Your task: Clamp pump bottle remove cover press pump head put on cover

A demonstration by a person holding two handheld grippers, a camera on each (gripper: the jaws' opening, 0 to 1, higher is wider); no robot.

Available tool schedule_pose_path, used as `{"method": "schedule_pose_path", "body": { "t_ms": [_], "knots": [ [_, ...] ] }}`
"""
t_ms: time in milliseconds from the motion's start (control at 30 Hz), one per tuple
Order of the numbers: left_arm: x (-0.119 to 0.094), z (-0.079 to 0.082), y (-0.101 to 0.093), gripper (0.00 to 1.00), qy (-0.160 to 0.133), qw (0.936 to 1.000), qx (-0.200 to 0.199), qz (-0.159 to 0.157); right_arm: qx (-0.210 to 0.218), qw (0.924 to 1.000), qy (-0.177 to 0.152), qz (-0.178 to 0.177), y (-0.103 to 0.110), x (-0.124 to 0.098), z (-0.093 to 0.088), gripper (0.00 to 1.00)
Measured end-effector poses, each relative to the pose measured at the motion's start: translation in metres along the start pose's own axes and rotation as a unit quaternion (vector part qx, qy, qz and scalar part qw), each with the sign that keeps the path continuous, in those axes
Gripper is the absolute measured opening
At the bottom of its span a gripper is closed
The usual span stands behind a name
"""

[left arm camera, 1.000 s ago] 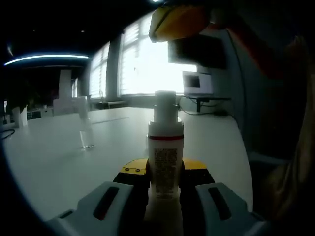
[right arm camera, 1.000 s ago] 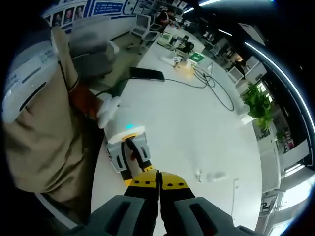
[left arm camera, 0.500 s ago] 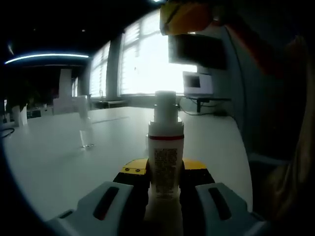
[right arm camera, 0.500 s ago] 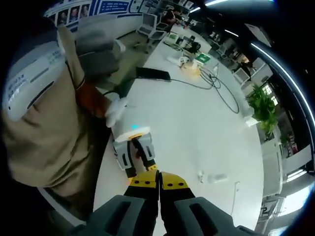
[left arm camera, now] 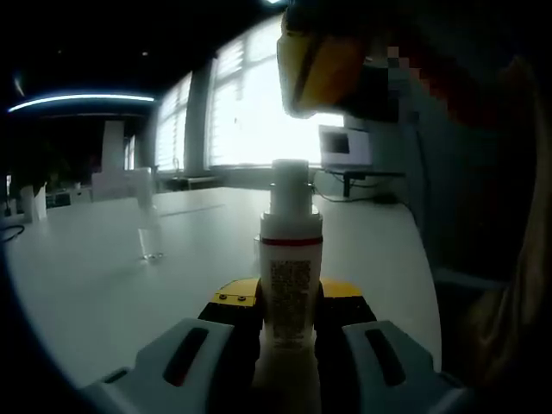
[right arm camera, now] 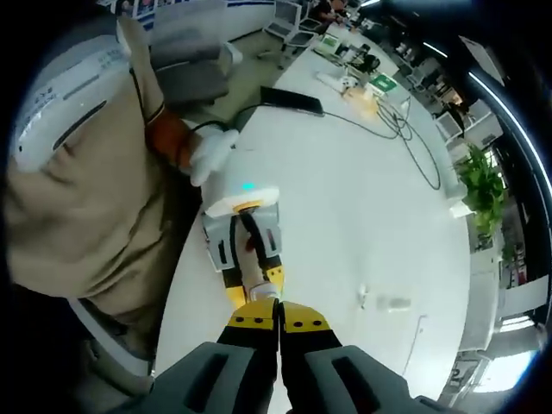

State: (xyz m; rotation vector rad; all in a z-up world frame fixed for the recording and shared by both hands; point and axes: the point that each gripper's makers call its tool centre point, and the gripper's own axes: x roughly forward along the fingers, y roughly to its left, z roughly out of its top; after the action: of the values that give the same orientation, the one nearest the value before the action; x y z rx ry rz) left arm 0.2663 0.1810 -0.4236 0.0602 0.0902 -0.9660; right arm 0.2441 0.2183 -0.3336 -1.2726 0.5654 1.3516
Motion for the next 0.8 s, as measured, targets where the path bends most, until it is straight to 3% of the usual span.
{"method": "schedule_pose_path", "body": {
  "t_ms": [467, 800],
  "knots": [
    [0.001, -0.001, 0.001, 0.14, 0.000, 1.0000, -0.002, -0.002, -0.009, 0.9995, 0.028, 0.008, 0.000, 0.015, -0.010, 0.00],
    [0.001, 0.000, 0.001, 0.14, 0.000, 1.0000, -0.002, -0.003, -0.024, 0.9992, 0.028, 0.016, 0.003, 0.014, -0.007, 0.00]
  ]
}}
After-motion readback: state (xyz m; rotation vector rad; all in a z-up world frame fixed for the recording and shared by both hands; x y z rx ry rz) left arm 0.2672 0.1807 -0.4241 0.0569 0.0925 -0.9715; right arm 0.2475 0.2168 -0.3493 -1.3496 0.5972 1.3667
